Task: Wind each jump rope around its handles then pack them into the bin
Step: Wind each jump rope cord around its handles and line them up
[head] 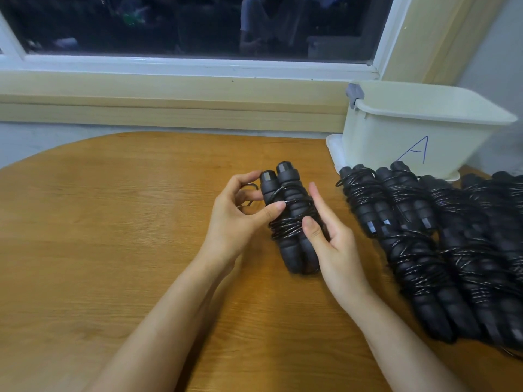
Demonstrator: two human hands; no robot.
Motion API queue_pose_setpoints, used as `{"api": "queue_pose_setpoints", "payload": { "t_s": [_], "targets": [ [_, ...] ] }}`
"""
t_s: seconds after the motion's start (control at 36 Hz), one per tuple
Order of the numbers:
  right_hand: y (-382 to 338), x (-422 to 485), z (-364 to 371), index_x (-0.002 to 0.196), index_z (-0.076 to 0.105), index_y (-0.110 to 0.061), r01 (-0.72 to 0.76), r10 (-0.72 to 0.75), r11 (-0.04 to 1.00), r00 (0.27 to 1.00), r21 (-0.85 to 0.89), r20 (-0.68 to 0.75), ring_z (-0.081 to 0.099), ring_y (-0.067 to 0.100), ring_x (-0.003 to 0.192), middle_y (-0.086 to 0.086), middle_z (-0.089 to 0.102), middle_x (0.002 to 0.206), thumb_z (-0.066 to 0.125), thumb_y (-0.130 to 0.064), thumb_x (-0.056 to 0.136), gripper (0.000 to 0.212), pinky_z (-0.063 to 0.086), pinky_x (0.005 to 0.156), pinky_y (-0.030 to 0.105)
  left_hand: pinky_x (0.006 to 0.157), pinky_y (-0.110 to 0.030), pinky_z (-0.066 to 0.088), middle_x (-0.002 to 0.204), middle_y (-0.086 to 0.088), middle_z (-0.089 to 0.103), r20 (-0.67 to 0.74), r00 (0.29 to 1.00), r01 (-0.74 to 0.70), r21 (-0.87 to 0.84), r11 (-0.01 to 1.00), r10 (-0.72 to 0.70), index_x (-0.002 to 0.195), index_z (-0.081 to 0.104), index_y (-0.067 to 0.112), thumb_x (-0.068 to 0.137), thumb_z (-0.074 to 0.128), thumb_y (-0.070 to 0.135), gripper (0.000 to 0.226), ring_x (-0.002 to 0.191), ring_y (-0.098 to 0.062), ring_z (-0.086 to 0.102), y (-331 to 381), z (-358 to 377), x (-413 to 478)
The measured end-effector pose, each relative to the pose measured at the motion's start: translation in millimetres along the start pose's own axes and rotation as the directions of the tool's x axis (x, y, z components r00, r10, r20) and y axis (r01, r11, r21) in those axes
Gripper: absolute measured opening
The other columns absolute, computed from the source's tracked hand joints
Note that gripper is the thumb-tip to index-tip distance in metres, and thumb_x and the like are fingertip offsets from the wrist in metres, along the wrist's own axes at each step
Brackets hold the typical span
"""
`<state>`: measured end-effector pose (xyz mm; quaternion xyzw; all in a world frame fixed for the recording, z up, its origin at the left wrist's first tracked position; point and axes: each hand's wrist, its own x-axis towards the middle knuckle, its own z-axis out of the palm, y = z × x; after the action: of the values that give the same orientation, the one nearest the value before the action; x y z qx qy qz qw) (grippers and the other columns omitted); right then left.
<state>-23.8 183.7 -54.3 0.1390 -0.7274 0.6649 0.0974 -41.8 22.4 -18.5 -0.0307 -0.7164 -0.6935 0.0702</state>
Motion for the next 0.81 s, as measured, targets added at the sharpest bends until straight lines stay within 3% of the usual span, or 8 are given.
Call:
{"api": "queue_pose_setpoints", "payload": {
  "t_s": [0.11, 0.17, 0.22, 0.33, 0.5, 0.61, 0.72, 0.81],
  "targets": [
    [4, -4, 5, 0.145, 0.043, -0.026, 0.076, -0.100, 0.979, 0.987, -0.187, -0.122, 0.040, -0.010, 0.131, -0.010, 0.048, 0.144, 0.054, -0.029, 0.099, 0.047, 0.030, 0.102, 0.003, 0.088, -0.038, 0.052, 0.093, -0.002, 0.069, -0.078, 0.997, 0.013, -0.037, 0.999, -0.016, 0.118, 0.060, 0.026, 0.059, 0.083, 0.031, 0.063, 0.091, -0.023, 0.065, -2, 6, -3],
    [6, -5, 7, 0.143, 0.048, -0.024, 0.102, -0.144, 0.966, 0.975, -0.238, -0.167, 0.045, -0.009, 0.127, -0.010, 0.053, 0.138, 0.055, -0.027, 0.098, 0.045, 0.033, 0.100, 0.005, 0.086, -0.033, 0.052, 0.096, -0.005, 0.070, -0.098, 0.995, 0.013, -0.055, 0.998, -0.018, 0.116, 0.060, 0.026, 0.065, 0.085, 0.024, 0.057, 0.098, -0.027, 0.066, -3, 8, -3],
    [8, -5, 7, 0.140, 0.052, -0.021, 0.127, -0.184, 0.950, 0.965, -0.285, -0.186, 0.049, -0.006, 0.126, -0.009, 0.057, 0.137, 0.060, -0.022, 0.097, 0.044, 0.037, 0.101, 0.008, 0.076, -0.024, 0.052, 0.095, -0.004, 0.069, -0.120, 0.993, 0.006, -0.051, 0.999, -0.012, 0.116, 0.060, 0.026, 0.068, 0.086, 0.019, 0.055, 0.091, -0.022, 0.066, -4, 8, -2],
    [12, -4, 7, 0.137, 0.054, -0.023, 0.165, -0.253, 0.904, 0.950, -0.394, -0.181, 0.052, 0.004, 0.131, -0.003, 0.058, 0.140, 0.060, -0.019, 0.096, 0.042, 0.040, 0.106, 0.015, 0.075, -0.025, 0.051, 0.091, 0.003, 0.068, -0.140, 0.990, -0.002, -0.030, 1.000, -0.002, 0.114, 0.059, 0.027, 0.068, 0.088, 0.017, 0.055, 0.083, -0.012, 0.061, -5, 8, -2],
    [12, -6, 8, 0.143, 0.044, -0.027, 0.200, -0.310, 0.815, 0.943, -0.544, -0.118, 0.051, 0.015, 0.132, 0.001, 0.053, 0.145, 0.041, -0.035, 0.101, 0.043, 0.031, 0.104, 0.004, 0.063, -0.010, 0.046, 0.092, 0.000, 0.066, -0.101, 0.995, -0.023, -0.057, 0.998, 0.017, 0.120, 0.061, 0.020, 0.069, 0.086, 0.010, 0.057, 0.068, 0.003, 0.060, -1, 6, -3],
    [10, -5, 6, 0.149, 0.039, -0.024, 0.156, -0.255, 0.804, 0.962, -0.574, -0.095, 0.045, 0.015, 0.138, 0.002, 0.048, 0.150, 0.045, -0.052, 0.096, 0.061, 0.036, 0.106, 0.017, 0.067, -0.015, 0.052, 0.101, -0.005, 0.065, -0.023, 1.000, -0.013, -0.072, 0.997, 0.011, 0.125, 0.061, 0.022, 0.073, 0.083, 0.006, 0.059, 0.063, -0.001, 0.059, 0, 3, -2],
    [5, -6, 7, 0.151, 0.038, -0.022, 0.132, -0.283, 0.668, 0.955, -0.732, -0.086, 0.050, 0.018, 0.132, -0.001, 0.049, 0.149, 0.058, -0.070, 0.077, 0.091, 0.051, 0.086, 0.032, 0.067, -0.017, 0.053, 0.101, -0.004, 0.066, -0.031, 0.999, -0.014, -0.099, 0.995, 0.011, 0.126, 0.061, 0.022, 0.072, 0.083, 0.005, 0.061, 0.065, -0.006, 0.062, -1, 5, -4],
    [1, -4, 11, 0.150, 0.036, -0.023, 0.095, -0.266, 0.588, 0.960, -0.803, -0.082, 0.052, 0.022, 0.128, -0.001, 0.045, 0.149, 0.070, -0.066, 0.068, 0.098, 0.057, 0.072, 0.038, 0.061, -0.014, 0.050, 0.094, -0.001, 0.065, -0.074, 0.997, -0.012, -0.120, 0.993, 0.003, 0.124, 0.061, 0.018, 0.070, 0.084, 0.003, 0.060, 0.061, -0.002, 0.061, -1, 9, -5]
  ]
}}
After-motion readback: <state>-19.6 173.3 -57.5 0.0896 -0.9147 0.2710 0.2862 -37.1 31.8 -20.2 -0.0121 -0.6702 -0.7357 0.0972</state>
